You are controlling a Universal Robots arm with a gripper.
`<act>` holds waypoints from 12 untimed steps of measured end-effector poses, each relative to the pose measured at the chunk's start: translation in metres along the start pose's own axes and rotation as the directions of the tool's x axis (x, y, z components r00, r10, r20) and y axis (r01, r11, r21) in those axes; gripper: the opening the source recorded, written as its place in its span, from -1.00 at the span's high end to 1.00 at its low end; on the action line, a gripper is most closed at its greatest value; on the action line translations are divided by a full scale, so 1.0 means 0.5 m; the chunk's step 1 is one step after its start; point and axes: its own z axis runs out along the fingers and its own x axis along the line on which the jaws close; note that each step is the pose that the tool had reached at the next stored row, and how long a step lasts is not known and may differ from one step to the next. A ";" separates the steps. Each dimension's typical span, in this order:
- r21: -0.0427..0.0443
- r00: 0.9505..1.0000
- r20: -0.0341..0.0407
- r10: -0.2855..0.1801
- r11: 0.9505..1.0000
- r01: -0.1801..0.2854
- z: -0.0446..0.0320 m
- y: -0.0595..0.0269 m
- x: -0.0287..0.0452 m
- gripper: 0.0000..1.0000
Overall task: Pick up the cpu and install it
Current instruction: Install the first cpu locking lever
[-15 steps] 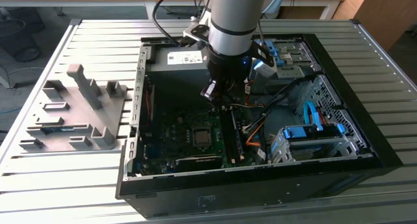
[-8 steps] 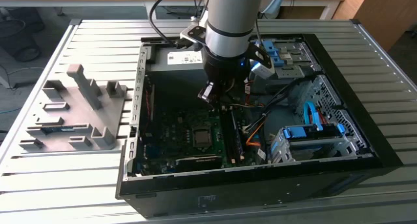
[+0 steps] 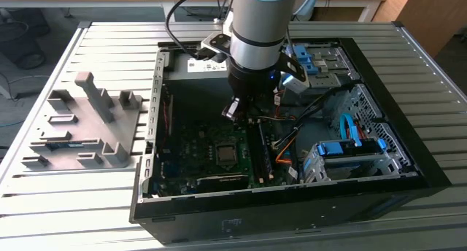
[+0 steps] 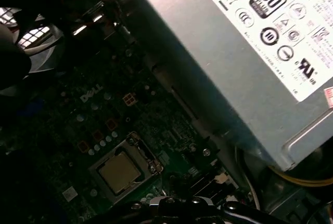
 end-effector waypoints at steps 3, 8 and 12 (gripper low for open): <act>0.001 1.000 -0.001 -0.002 1.000 0.002 0.000 -0.008 0.011 0.80; 0.001 1.000 -0.002 -0.018 1.000 0.018 0.000 -0.015 0.024 0.80; -0.001 0.999 -0.004 -0.037 0.999 0.037 0.006 -0.020 0.030 0.80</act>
